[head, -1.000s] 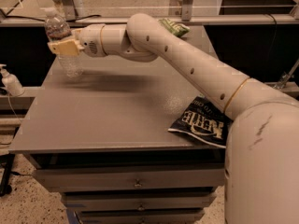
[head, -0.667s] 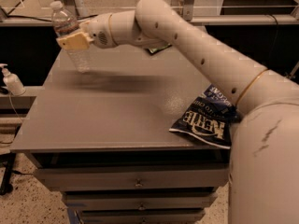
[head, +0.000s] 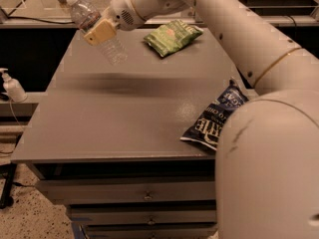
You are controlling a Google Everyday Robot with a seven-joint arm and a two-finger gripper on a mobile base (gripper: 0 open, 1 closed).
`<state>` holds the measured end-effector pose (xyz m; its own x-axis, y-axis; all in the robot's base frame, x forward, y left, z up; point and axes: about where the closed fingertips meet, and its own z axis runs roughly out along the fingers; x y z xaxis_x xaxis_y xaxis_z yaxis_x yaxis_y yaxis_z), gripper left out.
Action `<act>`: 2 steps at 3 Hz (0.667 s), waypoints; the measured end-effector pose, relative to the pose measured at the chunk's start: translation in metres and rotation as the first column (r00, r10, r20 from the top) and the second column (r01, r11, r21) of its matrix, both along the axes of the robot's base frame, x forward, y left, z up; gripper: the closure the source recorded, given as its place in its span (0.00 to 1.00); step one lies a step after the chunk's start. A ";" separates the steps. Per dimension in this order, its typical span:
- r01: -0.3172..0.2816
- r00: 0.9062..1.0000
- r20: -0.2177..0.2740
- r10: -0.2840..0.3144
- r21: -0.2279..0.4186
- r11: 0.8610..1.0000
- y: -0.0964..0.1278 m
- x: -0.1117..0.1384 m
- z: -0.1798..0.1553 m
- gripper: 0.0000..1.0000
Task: Knock water bottle over
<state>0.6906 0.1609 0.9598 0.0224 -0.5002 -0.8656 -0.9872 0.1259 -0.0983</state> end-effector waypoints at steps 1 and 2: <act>-0.067 0.998 -0.022 0.065 -0.176 0.982 -0.016 -0.013 -0.018 1.00; -0.177 0.984 -0.098 0.151 -0.380 0.908 -0.037 -0.047 -0.052 1.00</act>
Offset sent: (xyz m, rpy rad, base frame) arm -0.1289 -0.1091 -0.0908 -0.7981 0.2557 0.4304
